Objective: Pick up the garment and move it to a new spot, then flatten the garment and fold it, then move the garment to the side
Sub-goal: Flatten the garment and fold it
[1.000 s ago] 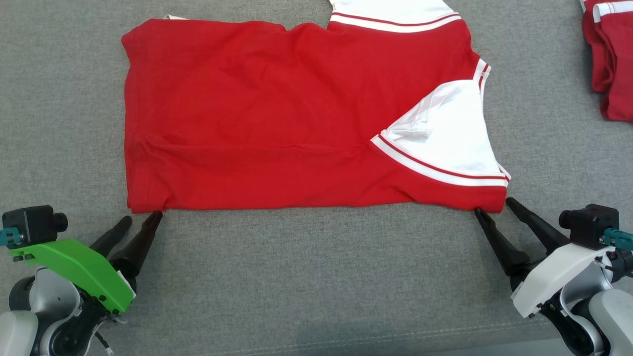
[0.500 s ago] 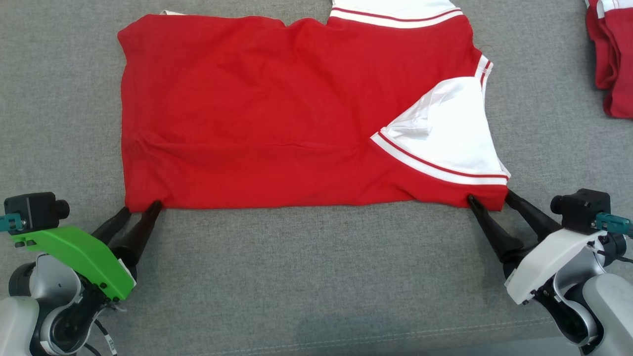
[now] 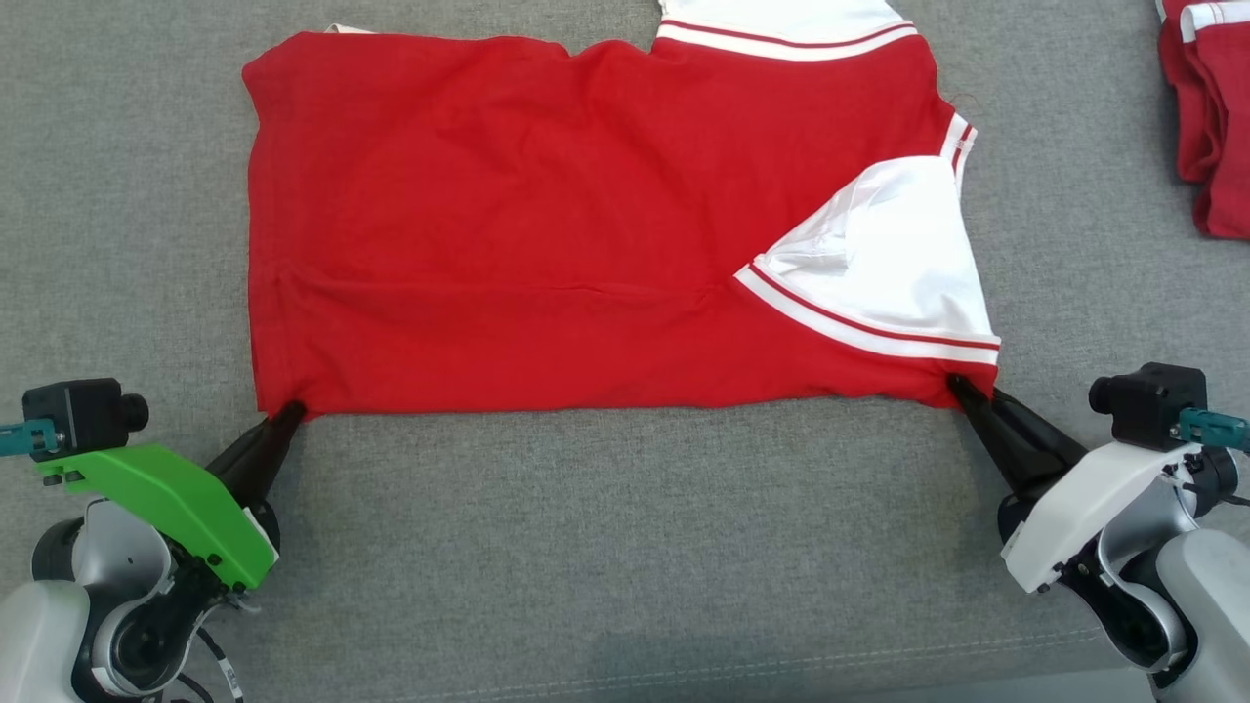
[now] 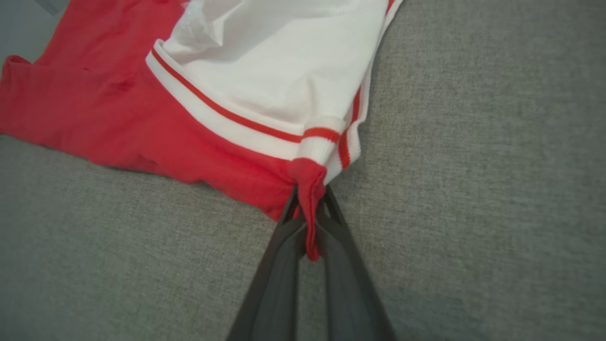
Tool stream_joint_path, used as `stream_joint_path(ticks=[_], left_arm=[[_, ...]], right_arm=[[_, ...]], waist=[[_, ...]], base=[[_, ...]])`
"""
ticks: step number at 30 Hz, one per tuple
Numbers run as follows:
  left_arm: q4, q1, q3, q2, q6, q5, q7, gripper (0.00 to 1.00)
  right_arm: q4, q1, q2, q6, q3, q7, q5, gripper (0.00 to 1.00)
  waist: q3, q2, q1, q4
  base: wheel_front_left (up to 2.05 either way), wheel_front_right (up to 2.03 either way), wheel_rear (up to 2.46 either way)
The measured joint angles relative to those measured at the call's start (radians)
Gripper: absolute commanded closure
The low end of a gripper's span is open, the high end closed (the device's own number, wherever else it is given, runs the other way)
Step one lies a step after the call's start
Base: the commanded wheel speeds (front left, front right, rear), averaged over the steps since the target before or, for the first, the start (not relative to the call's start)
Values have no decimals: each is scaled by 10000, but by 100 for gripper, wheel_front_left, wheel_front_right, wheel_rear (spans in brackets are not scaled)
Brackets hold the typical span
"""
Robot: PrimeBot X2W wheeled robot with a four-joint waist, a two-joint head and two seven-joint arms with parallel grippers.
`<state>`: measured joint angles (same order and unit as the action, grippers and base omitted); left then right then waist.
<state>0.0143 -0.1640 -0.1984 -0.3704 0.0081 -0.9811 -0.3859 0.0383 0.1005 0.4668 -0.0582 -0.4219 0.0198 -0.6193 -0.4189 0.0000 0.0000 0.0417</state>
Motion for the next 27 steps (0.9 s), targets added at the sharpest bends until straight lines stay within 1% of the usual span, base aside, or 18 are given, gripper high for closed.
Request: stream_joint_path(ticks=[2,4,7,14,21,27], left_arm=[[12,5,-2,-2,-92,-2,0,100],[-6,29,0,-12,-94,-4,0,100],[-194,128,-13,-8,-171,-36,-2,100],[-546,708,-203,82,-180,-142,-2,100],[-721,1287,-353,376,-180,-232,161,100],[-867,1894,-311,378,-169,-232,349,100]], right_arm=[[50,22,25,-36,54,31,-132,100],[67,29,77,-52,157,136,-314,100],[65,25,299,-65,364,267,-564,100],[38,-106,725,-111,656,721,-993,100],[-25,-681,867,-107,690,1124,-1304,100],[-245,-1077,878,-71,675,1231,-1463,100]], waist=[[57,0,0,-9],[143,0,0,-22],[262,0,0,-72],[497,0,0,-280],[763,0,0,-455],[1049,0,0,-475]], base=[[0,0,0],[0,0,0],[0,0,0],[0,0,0],[0,0,0],[0,0,0]])
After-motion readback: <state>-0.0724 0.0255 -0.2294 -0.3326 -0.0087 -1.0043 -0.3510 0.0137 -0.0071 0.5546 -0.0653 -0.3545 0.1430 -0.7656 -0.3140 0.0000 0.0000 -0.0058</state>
